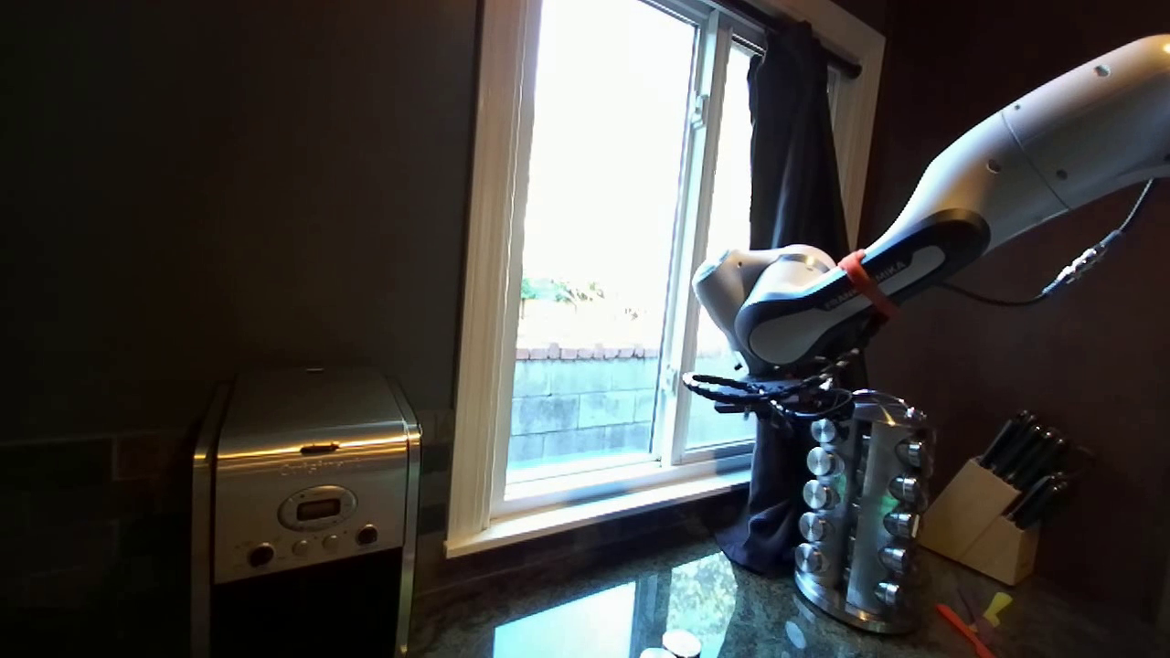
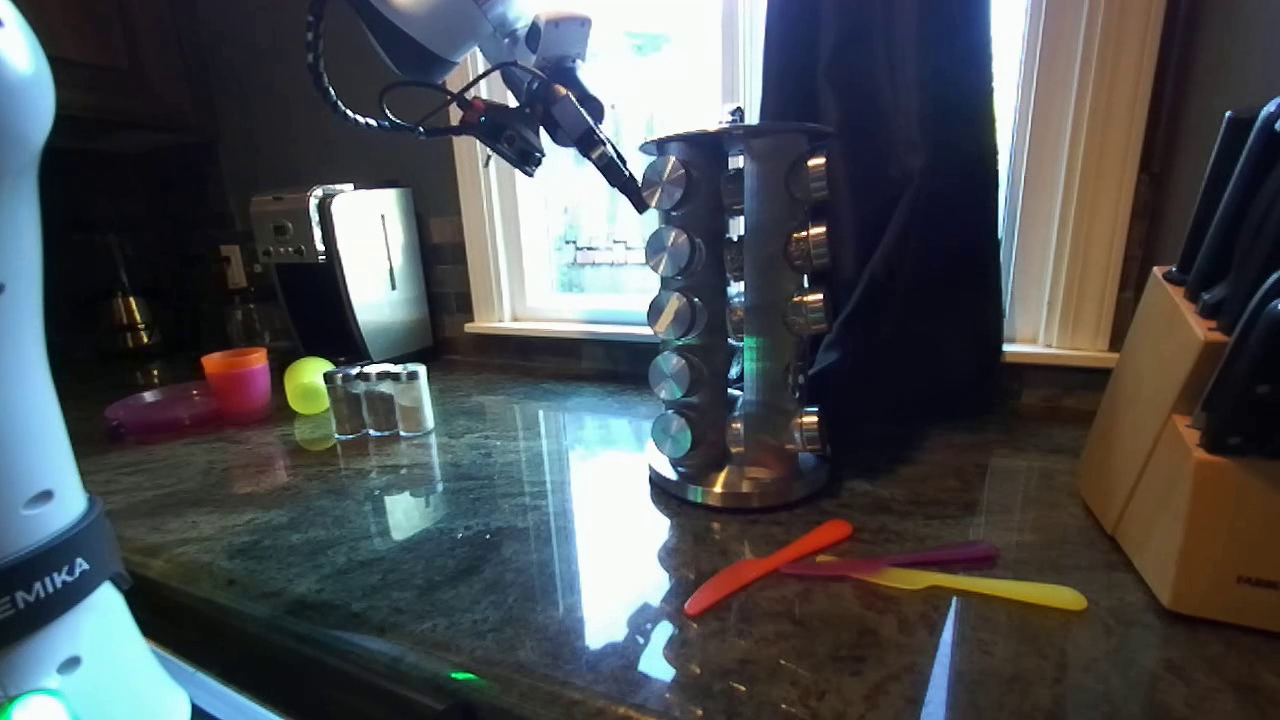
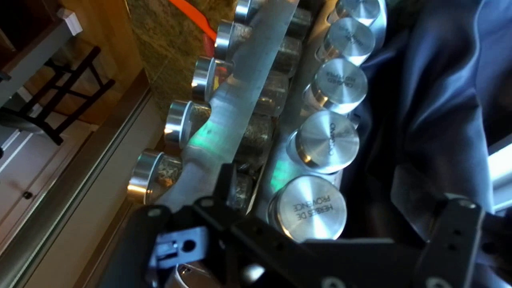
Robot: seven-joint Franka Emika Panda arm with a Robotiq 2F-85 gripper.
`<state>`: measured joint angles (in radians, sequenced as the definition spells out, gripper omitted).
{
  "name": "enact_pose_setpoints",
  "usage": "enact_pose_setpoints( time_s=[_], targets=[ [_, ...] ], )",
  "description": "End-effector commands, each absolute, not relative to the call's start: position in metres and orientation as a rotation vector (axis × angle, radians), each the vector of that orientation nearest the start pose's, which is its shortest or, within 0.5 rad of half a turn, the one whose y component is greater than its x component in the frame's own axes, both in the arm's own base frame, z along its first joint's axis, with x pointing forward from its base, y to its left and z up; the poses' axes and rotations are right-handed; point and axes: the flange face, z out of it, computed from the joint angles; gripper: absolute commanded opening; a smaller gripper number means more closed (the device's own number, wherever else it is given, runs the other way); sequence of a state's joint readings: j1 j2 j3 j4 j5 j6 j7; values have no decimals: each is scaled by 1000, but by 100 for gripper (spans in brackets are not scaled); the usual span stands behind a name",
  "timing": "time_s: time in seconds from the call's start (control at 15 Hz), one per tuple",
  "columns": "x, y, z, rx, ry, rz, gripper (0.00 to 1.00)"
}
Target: Pick up one spice cellar and place it on the spice rack
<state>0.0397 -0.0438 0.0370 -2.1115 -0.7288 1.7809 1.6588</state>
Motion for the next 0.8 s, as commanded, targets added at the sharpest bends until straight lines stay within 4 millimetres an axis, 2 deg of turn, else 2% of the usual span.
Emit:
enact_pose_setpoints(
  time_s=[0.0,0.2,0.4,0.73],
  targets=[
    [498,0,451,2063,-1492,413,100],
    [484,9,474,2177,-1372,436,100],
    [465,9,494,2305,-1206,515,100],
    [432,3,511,2554,-996,589,100]
  ],
)
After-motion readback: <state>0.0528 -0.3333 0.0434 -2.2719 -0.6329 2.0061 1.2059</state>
